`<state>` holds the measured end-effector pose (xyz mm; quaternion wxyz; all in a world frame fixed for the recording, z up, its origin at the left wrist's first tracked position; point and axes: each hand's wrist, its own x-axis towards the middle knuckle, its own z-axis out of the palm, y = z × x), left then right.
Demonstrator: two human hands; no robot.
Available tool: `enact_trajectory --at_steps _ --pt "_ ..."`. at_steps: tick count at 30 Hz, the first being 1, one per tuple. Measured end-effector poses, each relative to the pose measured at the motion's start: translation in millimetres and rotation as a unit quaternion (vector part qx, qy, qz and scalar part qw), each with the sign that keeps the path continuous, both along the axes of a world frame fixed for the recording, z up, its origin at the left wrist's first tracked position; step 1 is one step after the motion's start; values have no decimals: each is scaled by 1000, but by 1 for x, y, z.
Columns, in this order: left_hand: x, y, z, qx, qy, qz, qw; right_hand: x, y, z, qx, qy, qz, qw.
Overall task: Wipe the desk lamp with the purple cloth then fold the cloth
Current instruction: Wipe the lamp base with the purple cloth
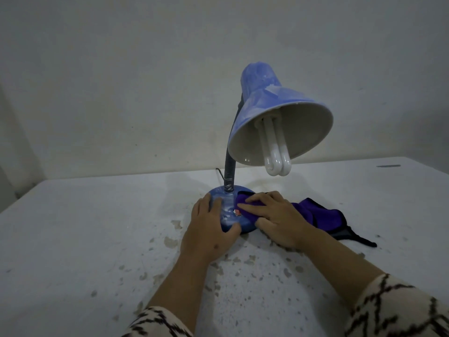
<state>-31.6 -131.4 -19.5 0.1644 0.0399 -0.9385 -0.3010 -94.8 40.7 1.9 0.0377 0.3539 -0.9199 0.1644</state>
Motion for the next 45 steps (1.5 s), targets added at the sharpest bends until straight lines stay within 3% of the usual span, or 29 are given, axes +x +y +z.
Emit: enact_trajectory --at_steps 8,13,18,24,41,45 --pt "0 0 -1 -3 2 2 1000 -16 -11 6 26 -16 -38 999" --pt "-1 -1 -3 5 5 0 1000 -39 -31 15 38 -73 -62 995" --pt "-1 -1 -3 0 6 -1 1000 -49 -41 21 -35 -150 -47 987" --pt "-1 0 -4 0 -2 -4 1000 -46 -41 22 -62 -181 -48 980" --pt "-1 -2 -4 -5 7 -2 1000 19 17 4 -18 -55 83 995" --pt "-1 -1 -2 -8 5 0 1000 30 10 4 28 -19 76 997"
